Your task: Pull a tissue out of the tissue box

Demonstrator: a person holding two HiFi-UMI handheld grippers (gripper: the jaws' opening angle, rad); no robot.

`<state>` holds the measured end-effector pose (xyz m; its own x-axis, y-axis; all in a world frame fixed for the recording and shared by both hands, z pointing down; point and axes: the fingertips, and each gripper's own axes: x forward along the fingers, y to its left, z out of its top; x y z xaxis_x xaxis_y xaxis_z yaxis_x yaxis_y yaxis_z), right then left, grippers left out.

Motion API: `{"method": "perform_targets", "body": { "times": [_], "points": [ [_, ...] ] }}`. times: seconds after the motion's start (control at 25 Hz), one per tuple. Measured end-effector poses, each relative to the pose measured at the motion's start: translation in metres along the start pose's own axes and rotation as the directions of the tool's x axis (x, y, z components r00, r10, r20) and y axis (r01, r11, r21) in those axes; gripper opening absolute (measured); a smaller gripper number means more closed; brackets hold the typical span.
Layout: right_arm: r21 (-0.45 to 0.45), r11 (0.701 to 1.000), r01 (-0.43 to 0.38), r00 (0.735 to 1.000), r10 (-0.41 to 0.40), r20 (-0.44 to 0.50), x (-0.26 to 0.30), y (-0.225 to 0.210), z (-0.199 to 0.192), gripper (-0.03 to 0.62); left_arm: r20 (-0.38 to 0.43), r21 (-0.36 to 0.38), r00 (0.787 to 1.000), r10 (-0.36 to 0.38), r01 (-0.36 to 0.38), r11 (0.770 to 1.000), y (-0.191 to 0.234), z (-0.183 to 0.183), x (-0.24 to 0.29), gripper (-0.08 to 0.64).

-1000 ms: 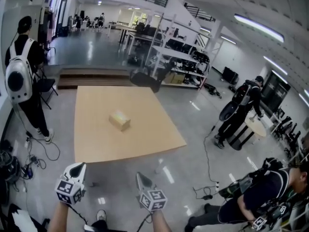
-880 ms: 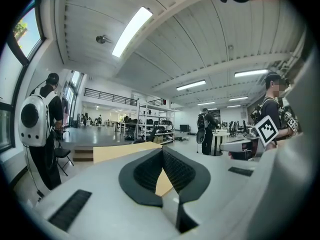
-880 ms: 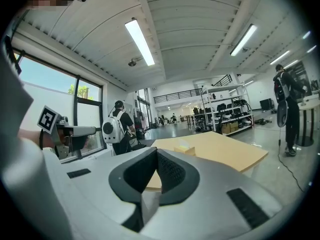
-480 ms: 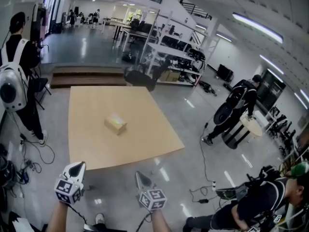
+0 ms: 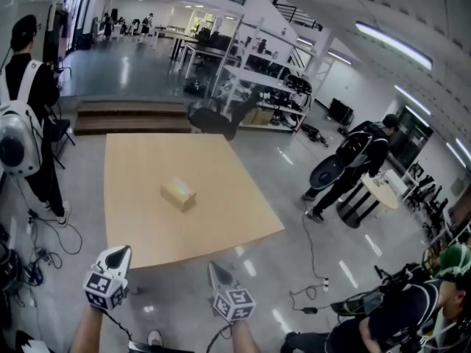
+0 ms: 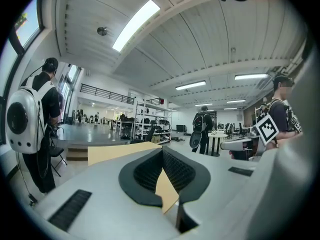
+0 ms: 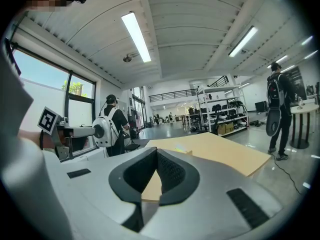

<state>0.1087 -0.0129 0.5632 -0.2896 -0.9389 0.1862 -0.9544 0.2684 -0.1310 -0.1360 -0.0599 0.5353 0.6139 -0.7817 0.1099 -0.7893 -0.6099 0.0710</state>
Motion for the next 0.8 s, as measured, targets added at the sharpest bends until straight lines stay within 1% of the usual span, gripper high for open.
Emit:
{"method": "perform_targets", "body": {
  "times": [0.2, 0.8],
  "points": [
    [-0.001, 1.0, 0.017, 1.0, -0.017, 0.003, 0.018, 0.002, 0.001, 0.009, 0.004, -0.006, 1.0, -0.017, 0.017, 1.0, 0.018, -0.001, 0.014, 0.008],
    [-0.015, 0.998, 0.068, 0.998, -0.068, 0.016, 0.049, -0.014, 0.019, 0.009, 0.012, -0.009, 0.999, -0.05, 0.05, 0.999, 0.042, 0.007, 0.053, 0.008]
  ]
}}
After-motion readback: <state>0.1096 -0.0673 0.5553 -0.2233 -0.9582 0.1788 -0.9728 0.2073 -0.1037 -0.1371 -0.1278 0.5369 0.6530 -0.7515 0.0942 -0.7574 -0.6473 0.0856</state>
